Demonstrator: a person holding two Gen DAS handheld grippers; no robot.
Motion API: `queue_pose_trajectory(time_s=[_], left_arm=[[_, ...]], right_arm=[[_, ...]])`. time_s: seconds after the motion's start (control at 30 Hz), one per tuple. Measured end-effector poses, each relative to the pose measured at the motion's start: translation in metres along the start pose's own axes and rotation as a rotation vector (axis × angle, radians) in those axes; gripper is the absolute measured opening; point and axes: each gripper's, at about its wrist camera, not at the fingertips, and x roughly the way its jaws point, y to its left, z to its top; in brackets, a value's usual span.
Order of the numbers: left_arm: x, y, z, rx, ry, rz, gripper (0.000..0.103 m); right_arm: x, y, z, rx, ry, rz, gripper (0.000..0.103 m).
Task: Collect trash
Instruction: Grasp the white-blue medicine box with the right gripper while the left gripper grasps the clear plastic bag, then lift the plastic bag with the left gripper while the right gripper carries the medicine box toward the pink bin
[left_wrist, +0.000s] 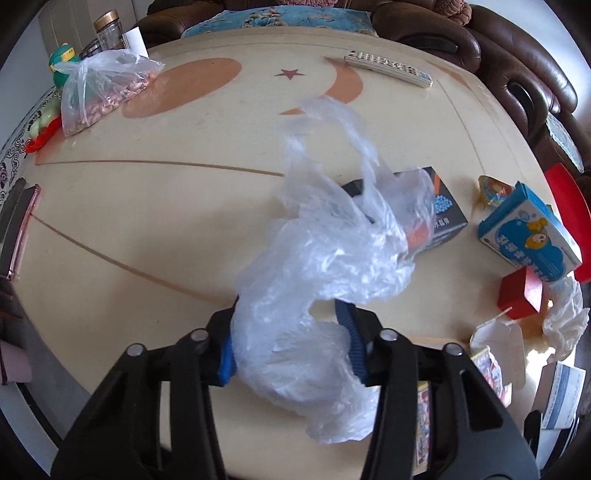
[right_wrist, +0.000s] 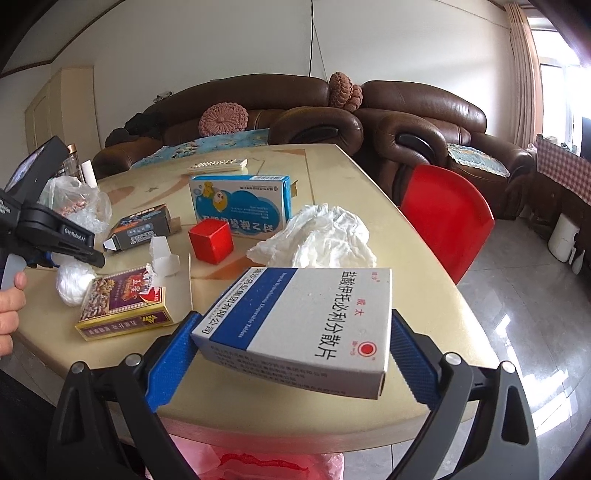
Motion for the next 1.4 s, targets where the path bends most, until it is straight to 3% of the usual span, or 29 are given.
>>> queue_pose_trajectory(time_s=[0.17,0.53,0.9,1.4], left_arm=[[-0.003,0.010,-0.005,-0.016,-0.021,-0.041,0.041],[-0.025,0.023,-0.014,0.003,-0.079,-0.017,0.040],[-0.084,0.019,-0.031,0.079,-0.183,-0.048,0.041],[-0.166,0.024,-0.086,0.158,-0.282,-0.111,0.041]], right_arm=[[-0.001,-0.003,0.000,0.008,0.005,0.011,0.094],[-0.023,-0.002,0.011,-0.014,-0.062,-0.015,0.093],[-0.069,0.003,0.033,-0.036,-0.154,-0.040,0.093],[-0.162,0.030,0.055,-0.058,-0.266,0.021,0.093]])
